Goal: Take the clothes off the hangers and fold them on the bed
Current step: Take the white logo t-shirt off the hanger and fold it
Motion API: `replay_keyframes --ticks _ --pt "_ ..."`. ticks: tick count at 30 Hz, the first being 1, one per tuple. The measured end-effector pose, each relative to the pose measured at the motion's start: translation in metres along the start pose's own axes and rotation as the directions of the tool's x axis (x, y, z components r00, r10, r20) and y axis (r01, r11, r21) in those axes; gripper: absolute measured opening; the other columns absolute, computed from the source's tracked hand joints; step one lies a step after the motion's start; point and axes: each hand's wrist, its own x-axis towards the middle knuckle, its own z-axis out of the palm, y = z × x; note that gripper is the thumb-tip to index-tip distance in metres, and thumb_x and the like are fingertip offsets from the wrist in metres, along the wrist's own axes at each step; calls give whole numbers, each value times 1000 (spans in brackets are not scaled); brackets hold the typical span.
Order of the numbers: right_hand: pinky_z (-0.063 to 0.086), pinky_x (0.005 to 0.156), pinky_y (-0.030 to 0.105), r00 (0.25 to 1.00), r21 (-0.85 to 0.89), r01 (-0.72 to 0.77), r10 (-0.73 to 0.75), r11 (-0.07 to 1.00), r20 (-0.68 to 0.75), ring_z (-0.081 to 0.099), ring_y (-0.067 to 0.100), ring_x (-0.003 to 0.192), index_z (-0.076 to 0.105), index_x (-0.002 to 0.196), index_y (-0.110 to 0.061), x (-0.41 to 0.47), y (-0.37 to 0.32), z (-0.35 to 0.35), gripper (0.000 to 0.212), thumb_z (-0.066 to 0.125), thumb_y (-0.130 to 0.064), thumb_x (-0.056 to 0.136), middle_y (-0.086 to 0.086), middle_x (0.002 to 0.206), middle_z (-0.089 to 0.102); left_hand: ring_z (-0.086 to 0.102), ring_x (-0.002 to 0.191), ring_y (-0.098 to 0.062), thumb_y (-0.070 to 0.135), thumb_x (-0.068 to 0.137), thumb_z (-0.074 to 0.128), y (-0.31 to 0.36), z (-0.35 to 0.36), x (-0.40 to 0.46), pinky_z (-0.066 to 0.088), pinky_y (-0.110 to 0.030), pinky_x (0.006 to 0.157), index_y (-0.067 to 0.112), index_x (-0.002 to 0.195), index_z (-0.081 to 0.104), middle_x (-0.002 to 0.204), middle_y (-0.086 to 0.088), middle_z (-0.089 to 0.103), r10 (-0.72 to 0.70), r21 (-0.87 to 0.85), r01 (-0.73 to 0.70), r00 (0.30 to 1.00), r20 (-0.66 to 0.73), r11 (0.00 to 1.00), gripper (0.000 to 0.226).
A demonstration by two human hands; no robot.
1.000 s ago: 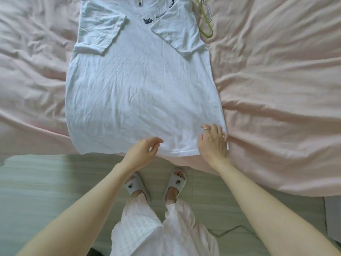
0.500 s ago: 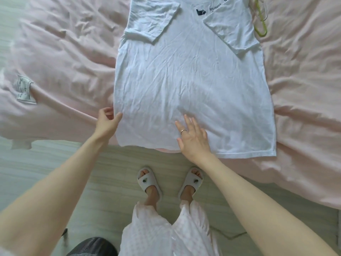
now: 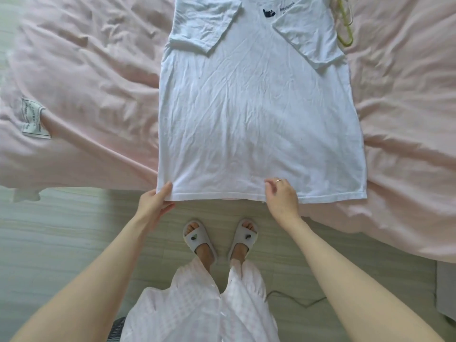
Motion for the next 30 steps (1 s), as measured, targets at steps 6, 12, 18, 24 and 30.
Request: replay_keyframes --ticks 6,12,18,24,30 --pt "40 78 34 782 456 -402 557 794 -281 57 34 97 57 101 -2 14 54 -52 25 43 -21 95 18 104 63 64 97 -23 30 95 53 -7 30 -15 49 -42 91 12 112 55 110 -9 64 -104 -574 95 994 17 813 24" --pt "48 75 37 666 877 -361 746 316 5 57 19 73 52 108 -11 31 110 -91 31 58 -22 80 3 88 58 60 99 -24 30 90 59 -11 66 -22 44 -43 98 11 91 55 101 -7 61 -179 -741 176 981 77 647 20" --pt "28 63 26 580 897 -415 715 -154 391 45 8 62 52 83 -21 51 134 -112 23 61 -42 86 -9 71 49 64 84 -17 15 93 56 -9 74 -21 49 -36 92 11 87 56 72 0 70 -159 -760 37 983 -88 648 7" --pt "46 57 28 667 906 -381 624 -182 406 58 13 67 57 81 -19 42 131 -112 13 57 -28 90 -4 62 64 65 79 -12 18 92 58 -11 64 -26 54 -32 83 12 89 58 88 0 65 -148 -641 -15 968 -201 768 6" --pt "52 63 37 636 969 -231 741 -84 215 57 20 70 50 111 -13 24 123 -127 17 52 -15 94 4 83 56 65 77 -11 13 91 61 -1 60 -40 55 -33 83 10 104 59 90 1 64 -191 -596 -44 926 -325 802 13"
